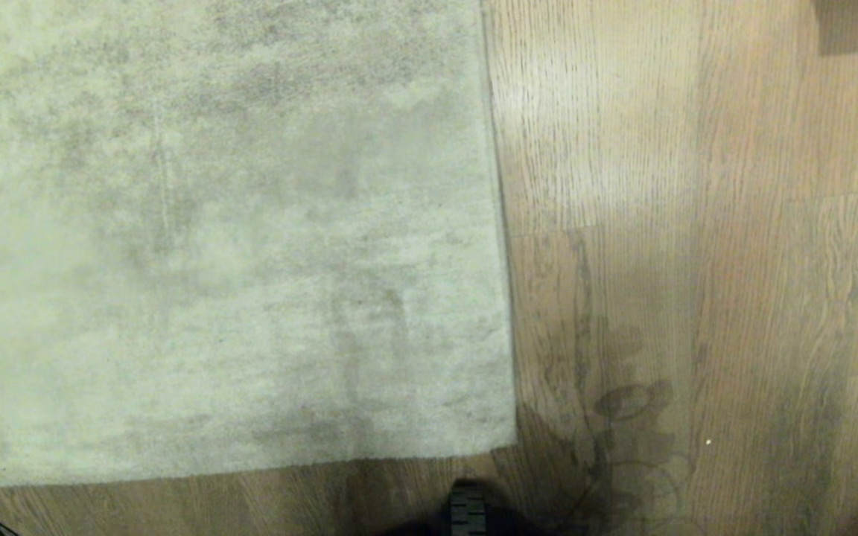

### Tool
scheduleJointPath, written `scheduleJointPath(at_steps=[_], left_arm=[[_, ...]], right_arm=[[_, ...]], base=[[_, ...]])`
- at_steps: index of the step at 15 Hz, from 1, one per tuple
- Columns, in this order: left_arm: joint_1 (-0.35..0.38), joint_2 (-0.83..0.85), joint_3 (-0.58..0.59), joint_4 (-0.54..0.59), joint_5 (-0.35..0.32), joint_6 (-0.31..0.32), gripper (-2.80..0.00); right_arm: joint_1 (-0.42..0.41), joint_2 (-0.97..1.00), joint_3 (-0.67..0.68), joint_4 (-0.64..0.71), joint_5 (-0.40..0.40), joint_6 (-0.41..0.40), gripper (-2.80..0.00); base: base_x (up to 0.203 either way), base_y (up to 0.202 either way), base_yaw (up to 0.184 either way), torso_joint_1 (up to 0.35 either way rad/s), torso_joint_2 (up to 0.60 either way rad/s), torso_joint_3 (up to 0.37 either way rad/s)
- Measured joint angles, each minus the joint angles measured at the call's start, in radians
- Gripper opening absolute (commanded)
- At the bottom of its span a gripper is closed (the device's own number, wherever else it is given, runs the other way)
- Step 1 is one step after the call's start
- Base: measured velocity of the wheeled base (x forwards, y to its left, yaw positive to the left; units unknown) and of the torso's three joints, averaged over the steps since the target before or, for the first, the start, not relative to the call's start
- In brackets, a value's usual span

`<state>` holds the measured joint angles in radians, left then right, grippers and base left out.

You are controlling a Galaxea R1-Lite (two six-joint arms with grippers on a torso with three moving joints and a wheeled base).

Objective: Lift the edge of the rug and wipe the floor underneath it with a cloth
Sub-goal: Put down the rag

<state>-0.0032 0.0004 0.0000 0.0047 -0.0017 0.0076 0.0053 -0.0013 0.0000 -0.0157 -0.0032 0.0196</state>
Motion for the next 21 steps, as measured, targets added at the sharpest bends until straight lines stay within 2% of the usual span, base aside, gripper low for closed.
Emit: scheduleJointPath(at_steps=[21], left_arm=[[0.000, 0.000, 0.000, 0.000, 0.000, 0.000, -2.80]], right_arm=[[0.000, 0.001, 0.000, 0.000, 0.000, 0.000, -2.80]], base=[[0.000, 0.000, 0.000, 0.000, 0.00, 0.000]])
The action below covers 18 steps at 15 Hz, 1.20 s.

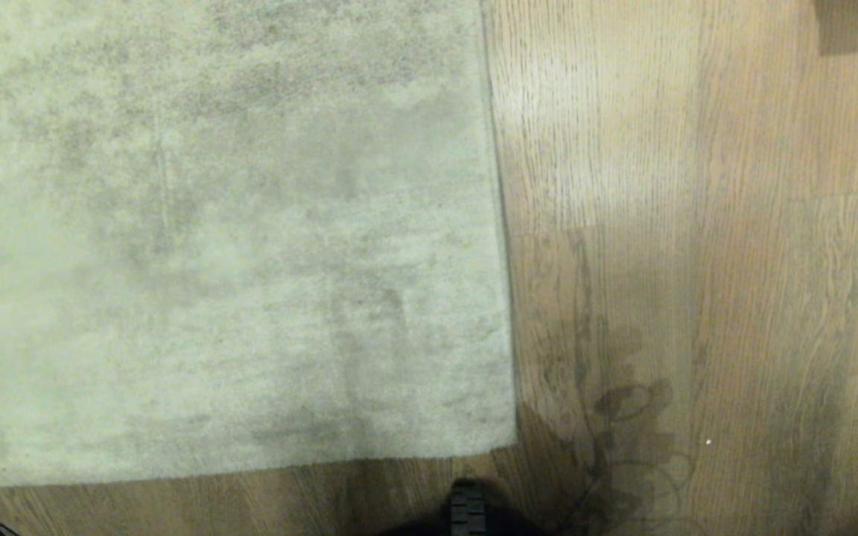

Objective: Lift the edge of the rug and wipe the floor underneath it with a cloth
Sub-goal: Put down the rag

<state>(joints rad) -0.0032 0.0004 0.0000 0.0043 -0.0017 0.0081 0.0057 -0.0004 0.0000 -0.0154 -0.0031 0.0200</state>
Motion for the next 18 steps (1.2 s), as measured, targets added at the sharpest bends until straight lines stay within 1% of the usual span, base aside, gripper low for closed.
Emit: scheduleJointPath(at_steps=[6, 9, 18], left_arm=[[0.000, 0.000, 0.000, 0.000, -0.001, -0.001, -2.80], [0.000, 0.000, 0.000, -0.003, 0.000, -0.024, -2.80], [0.000, 0.000, 0.000, -0.003, 0.000, -0.031, -2.80]], right_arm=[[0.000, 0.000, 0.000, 0.000, 0.000, 0.000, -2.80], [0.000, 0.000, 0.000, 0.000, 0.000, 0.000, -2.80], [0.000, 0.000, 0.000, 0.000, 0.000, 0.000, -2.80]], base=[[0.000, 0.000, 0.000, 0.000, 0.00, 0.000], [0.000, 0.000, 0.000, 0.000, 0.00, 0.000], [0.000, 0.000, 0.000, 0.000, 0.00, 0.000]])
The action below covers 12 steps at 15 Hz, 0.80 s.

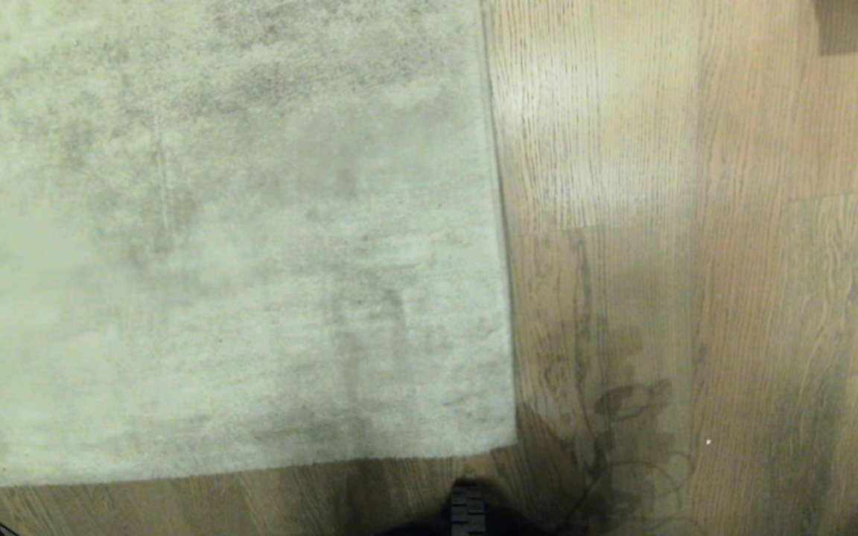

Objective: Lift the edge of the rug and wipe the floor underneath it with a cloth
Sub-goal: Put down the rag

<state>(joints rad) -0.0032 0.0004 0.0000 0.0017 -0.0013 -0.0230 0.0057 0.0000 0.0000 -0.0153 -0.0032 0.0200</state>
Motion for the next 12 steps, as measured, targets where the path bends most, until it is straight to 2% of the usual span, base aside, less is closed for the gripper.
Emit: scheduleJointPath(at_steps=[5, 12], left_arm=[[0.000, 0.000, 0.000, 0.000, 0.000, 0.000, -2.80], [0.000, 0.000, 0.000, 0.000, 0.000, 0.000, -2.80]], right_arm=[[0.000, 0.000, 0.000, 0.000, 0.000, 0.000, -2.80], [0.000, 0.000, 0.000, 0.000, 0.000, 0.000, -2.80]], base=[[0.001, -0.011, -0.003, 0.000, 0.00, 0.000], [0.000, -0.179, 0.001, 0.001, 0.01, 0.003]])
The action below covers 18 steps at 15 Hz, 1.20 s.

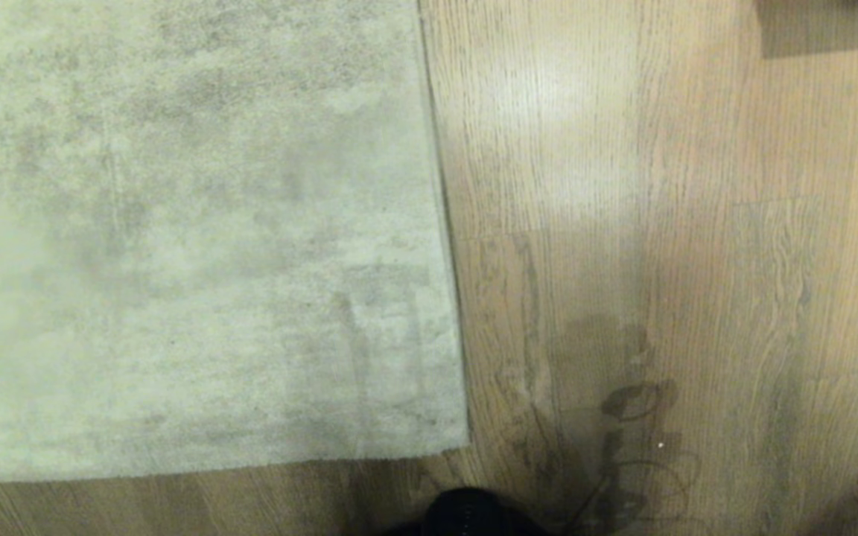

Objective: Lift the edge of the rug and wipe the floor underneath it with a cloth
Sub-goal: Put down the rag

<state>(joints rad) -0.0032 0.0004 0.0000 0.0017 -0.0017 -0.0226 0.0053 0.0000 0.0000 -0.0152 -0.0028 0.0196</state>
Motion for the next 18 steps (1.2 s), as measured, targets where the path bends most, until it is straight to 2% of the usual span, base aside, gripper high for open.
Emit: scheduleJointPath(at_steps=[10, 18], left_arm=[[0.000, 0.000, 0.000, 0.001, 0.002, 0.000, -2.80], [0.000, 0.000, 0.000, 0.001, 0.002, 0.000, -2.80]], right_arm=[[0.000, 0.000, 0.000, -0.001, 0.000, 0.000, -2.80], [-0.001, 0.000, 0.000, 0.000, -0.001, 0.001, -2.80]], base=[[0.000, -0.185, 0.000, 0.003, 0.00, 0.002], [0.000, -0.007, 0.000, 0.000, 0.00, 0.001]])
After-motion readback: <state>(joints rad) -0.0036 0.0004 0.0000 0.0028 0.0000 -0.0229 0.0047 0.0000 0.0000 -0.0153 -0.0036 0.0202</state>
